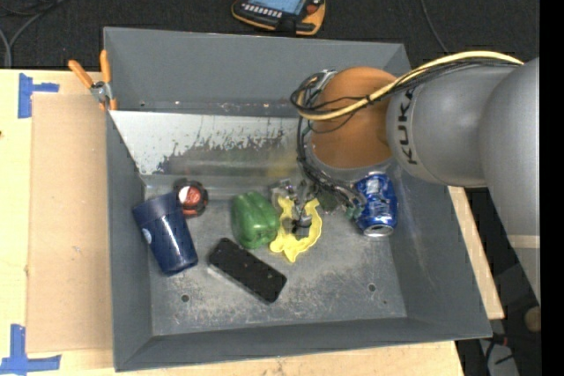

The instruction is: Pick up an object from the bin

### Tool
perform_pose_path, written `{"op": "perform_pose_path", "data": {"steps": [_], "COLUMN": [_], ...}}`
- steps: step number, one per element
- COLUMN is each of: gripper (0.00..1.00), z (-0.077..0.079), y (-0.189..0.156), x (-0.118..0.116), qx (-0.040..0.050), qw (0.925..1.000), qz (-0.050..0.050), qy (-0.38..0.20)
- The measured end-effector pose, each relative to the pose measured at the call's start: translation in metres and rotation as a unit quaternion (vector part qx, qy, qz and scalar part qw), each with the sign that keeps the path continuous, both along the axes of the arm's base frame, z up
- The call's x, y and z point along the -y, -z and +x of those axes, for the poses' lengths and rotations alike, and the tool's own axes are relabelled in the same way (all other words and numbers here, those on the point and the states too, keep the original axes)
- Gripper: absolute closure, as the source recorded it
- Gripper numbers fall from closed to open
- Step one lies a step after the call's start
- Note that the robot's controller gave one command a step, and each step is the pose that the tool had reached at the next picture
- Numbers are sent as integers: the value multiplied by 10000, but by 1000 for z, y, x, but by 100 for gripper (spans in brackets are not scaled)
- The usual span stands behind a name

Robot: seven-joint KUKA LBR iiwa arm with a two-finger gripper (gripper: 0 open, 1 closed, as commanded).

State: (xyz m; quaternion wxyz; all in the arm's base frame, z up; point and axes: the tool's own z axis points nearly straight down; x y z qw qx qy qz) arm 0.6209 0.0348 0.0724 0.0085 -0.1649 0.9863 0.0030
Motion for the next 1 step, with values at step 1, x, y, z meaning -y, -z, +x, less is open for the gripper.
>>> {"op": "perform_pose_path", "data": {"steps": [1], "gripper": [100], "z": [-1], "y": [-9], "x": [0], "qx": [-20], "qw": [10000], "qz": [0], "qy": [6]}}
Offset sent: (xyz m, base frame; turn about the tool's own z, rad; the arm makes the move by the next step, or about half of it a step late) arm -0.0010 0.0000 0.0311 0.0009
